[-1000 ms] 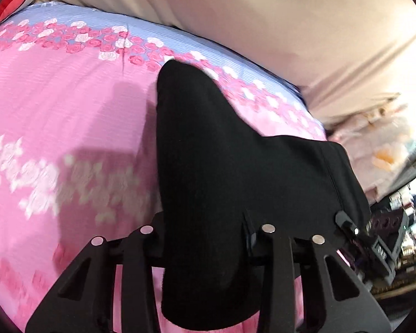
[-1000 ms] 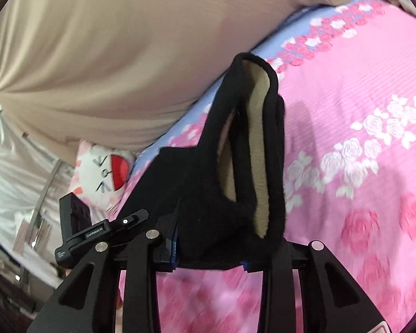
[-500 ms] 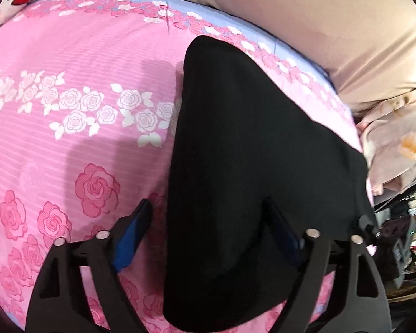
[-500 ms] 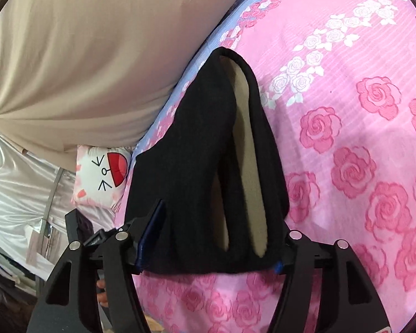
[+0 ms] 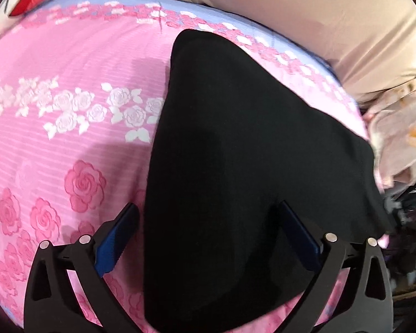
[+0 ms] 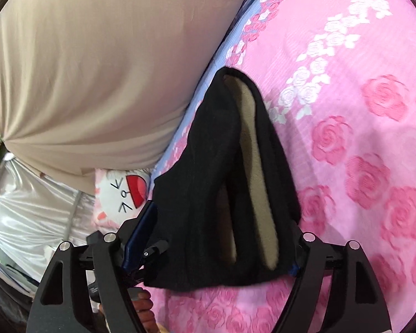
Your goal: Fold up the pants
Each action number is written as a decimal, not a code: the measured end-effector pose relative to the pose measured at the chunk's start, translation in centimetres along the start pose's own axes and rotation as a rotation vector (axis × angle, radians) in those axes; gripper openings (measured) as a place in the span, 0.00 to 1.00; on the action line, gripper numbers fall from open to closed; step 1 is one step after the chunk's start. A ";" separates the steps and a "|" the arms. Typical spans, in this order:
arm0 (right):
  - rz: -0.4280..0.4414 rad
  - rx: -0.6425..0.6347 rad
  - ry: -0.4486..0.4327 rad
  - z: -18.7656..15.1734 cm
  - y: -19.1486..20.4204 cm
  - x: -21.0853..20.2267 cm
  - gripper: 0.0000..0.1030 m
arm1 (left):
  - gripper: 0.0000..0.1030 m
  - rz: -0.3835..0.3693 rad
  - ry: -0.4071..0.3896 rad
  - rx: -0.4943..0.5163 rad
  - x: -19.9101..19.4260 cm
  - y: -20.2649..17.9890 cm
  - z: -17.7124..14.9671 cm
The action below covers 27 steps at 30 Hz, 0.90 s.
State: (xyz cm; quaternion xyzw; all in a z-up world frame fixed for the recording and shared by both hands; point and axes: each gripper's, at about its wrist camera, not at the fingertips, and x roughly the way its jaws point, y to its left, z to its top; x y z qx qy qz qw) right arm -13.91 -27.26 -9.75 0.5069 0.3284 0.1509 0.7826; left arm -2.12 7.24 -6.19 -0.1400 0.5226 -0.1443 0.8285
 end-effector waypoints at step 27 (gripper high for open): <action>-0.541 -0.514 -0.096 2.2 6.8 -1.7 0.11 | 0.96 0.307 -0.092 0.155 -0.3 -3.6 -0.2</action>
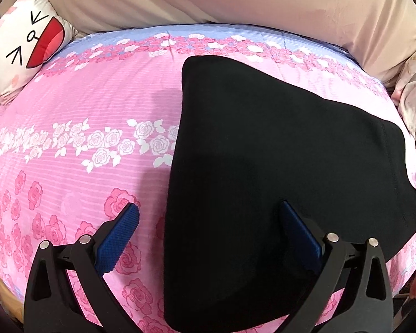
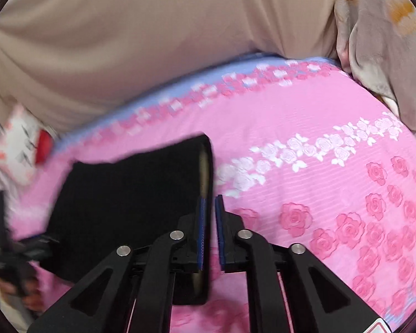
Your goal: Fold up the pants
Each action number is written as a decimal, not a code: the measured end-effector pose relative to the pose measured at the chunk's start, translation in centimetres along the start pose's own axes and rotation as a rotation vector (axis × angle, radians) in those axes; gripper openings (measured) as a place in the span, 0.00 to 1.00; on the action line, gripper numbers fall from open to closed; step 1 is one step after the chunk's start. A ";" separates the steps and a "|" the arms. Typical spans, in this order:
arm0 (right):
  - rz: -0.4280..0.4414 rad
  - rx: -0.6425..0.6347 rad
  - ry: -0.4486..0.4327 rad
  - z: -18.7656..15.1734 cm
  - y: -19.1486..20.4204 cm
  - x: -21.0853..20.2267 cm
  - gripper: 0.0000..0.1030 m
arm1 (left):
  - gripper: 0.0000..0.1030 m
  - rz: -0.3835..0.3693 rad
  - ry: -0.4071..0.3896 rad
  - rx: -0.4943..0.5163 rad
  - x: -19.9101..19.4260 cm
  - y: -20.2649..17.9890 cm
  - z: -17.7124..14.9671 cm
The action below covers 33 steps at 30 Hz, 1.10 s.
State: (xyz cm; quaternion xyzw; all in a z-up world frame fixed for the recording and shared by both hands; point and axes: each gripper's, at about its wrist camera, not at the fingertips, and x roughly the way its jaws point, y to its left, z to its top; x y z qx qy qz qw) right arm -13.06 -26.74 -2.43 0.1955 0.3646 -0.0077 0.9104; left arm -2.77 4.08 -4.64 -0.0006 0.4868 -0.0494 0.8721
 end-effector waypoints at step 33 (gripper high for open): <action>0.388 0.198 0.112 -2.6 1.4 2.6 0.35 | 0.29 -0.386 -0.021 -0.106 -2.7 1.8 1.0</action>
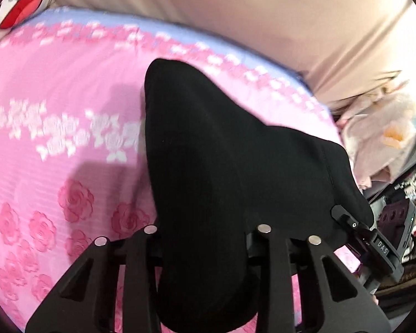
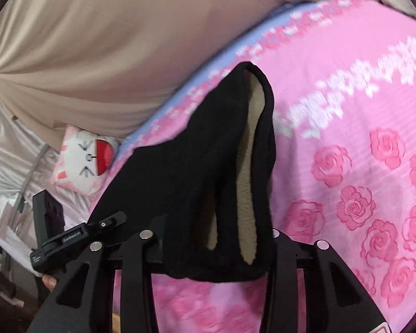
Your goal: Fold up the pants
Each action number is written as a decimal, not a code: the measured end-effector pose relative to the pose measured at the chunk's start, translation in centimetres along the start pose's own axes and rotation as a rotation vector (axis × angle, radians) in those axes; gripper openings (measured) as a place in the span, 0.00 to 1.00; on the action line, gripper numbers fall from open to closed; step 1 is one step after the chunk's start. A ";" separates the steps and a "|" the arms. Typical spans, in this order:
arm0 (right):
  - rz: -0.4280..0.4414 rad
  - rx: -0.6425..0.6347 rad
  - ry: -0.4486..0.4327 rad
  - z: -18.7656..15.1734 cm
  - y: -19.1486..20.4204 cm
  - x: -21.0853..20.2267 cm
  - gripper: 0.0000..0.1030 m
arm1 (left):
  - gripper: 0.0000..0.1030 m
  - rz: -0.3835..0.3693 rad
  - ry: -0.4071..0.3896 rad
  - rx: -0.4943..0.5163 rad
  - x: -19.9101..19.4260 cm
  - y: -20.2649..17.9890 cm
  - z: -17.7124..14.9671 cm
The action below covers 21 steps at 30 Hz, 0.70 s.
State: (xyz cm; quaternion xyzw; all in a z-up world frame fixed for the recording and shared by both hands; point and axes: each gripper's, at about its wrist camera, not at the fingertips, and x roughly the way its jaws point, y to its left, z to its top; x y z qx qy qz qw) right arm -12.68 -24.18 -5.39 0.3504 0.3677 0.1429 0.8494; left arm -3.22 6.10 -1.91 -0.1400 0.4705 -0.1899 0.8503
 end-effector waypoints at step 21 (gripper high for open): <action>0.128 -0.360 -0.353 2.0 14.6 -16.0 0.35 | 0.29 -0.152 -0.391 0.311 -18.5 -7.7 1.0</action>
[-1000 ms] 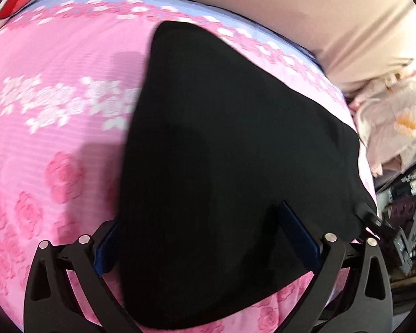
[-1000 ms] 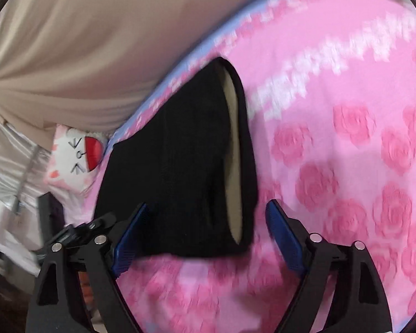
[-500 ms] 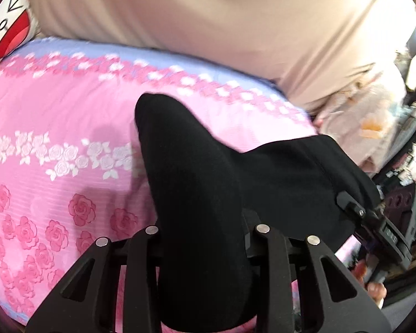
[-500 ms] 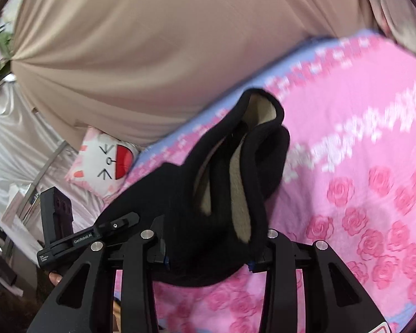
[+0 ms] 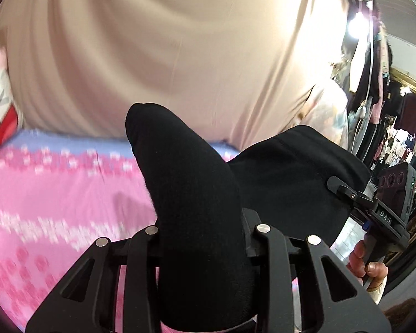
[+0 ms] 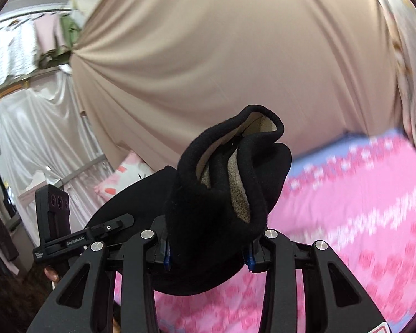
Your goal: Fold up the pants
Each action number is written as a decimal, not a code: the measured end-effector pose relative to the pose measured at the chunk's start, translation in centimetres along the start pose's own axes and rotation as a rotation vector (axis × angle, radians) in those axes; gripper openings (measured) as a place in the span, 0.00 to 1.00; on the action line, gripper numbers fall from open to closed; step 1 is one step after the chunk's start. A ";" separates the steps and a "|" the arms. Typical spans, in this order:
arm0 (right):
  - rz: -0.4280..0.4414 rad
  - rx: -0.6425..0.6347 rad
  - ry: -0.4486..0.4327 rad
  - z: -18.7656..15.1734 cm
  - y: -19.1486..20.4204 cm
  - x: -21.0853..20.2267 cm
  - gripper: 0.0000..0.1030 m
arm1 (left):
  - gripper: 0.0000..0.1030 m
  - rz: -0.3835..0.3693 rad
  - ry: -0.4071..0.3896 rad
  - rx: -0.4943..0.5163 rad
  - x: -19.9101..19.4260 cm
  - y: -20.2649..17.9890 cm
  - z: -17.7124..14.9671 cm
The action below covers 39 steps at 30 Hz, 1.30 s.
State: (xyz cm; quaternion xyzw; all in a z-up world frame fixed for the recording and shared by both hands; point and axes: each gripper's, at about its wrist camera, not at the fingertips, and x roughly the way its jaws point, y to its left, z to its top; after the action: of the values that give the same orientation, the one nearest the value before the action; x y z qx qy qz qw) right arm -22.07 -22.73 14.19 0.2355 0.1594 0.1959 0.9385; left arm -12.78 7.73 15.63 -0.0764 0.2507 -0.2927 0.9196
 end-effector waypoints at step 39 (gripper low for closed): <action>-0.052 0.025 -0.021 9.0 -15.2 28.1 0.35 | 0.30 0.304 -0.173 0.142 25.1 11.9 11.7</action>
State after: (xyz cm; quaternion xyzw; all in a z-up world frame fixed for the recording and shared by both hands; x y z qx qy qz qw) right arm 10.42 -26.05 8.20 0.2449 0.1581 0.1671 0.9419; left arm 16.75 2.90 11.88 0.0025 0.1581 -0.1599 0.9744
